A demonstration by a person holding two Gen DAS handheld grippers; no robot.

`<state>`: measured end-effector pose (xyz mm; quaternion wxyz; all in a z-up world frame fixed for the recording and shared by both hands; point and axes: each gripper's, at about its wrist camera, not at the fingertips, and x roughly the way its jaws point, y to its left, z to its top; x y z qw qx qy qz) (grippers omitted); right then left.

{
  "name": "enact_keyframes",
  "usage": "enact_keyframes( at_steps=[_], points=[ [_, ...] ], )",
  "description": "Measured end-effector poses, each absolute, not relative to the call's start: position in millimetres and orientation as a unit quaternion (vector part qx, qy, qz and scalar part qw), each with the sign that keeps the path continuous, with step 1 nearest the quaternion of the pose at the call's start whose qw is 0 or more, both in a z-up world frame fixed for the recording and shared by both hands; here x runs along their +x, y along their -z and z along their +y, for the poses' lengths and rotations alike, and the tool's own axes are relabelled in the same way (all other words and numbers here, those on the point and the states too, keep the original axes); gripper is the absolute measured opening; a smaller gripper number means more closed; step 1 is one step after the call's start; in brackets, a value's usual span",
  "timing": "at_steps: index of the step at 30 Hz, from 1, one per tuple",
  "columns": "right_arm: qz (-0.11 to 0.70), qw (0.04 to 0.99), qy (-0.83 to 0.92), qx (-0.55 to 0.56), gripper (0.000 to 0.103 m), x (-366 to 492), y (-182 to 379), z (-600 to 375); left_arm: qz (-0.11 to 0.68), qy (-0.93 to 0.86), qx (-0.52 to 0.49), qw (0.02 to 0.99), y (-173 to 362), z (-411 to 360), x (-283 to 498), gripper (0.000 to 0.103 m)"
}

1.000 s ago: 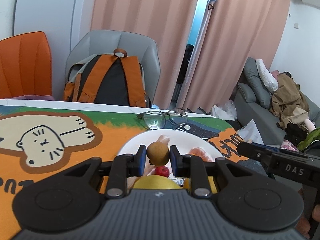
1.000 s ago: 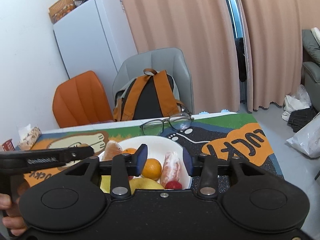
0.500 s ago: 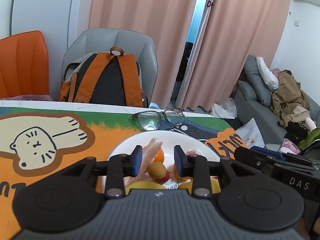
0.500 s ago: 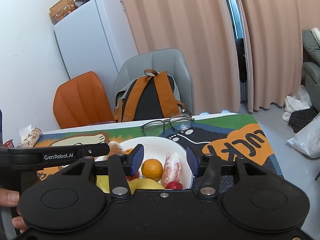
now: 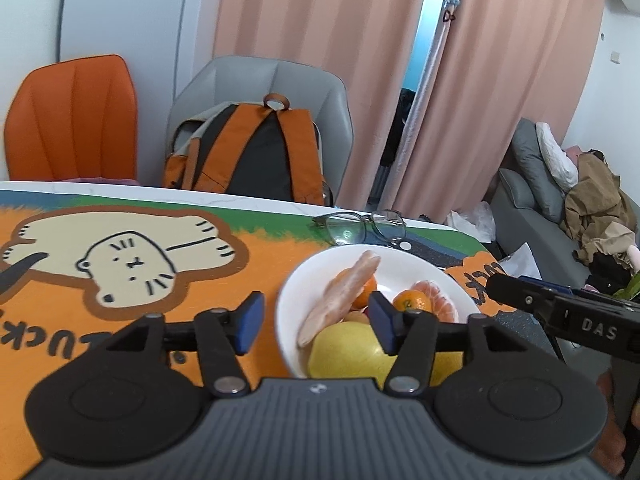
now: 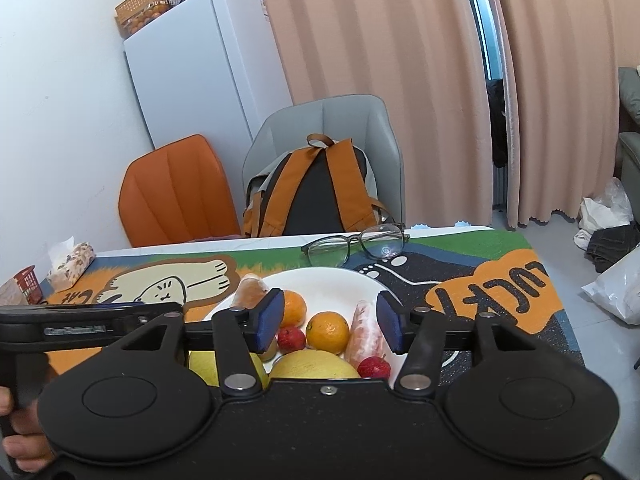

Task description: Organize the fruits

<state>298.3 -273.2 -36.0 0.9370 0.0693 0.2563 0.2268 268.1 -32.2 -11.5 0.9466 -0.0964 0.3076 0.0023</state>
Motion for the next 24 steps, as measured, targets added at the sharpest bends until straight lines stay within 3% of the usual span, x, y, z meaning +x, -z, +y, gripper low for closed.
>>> enact_keyframes(
  at_steps=[8,17,24],
  points=[
    [0.263,0.936,-0.225,0.069,0.065,292.9,32.2,-265.6,0.299,-0.025,-0.099,0.949,-3.9,-14.4,240.0,0.080],
    [0.237,0.940,-0.237,0.069,0.100,260.3,4.0,-264.3,0.293,-0.060,-0.107,0.948,-16.0,3.2,210.3,0.089],
    [0.232,0.937,-0.252,0.066,0.103,231.4,-7.4,-258.9,0.295,-0.067,-0.115,0.946,-22.1,13.2,183.8,0.090]
  ],
)
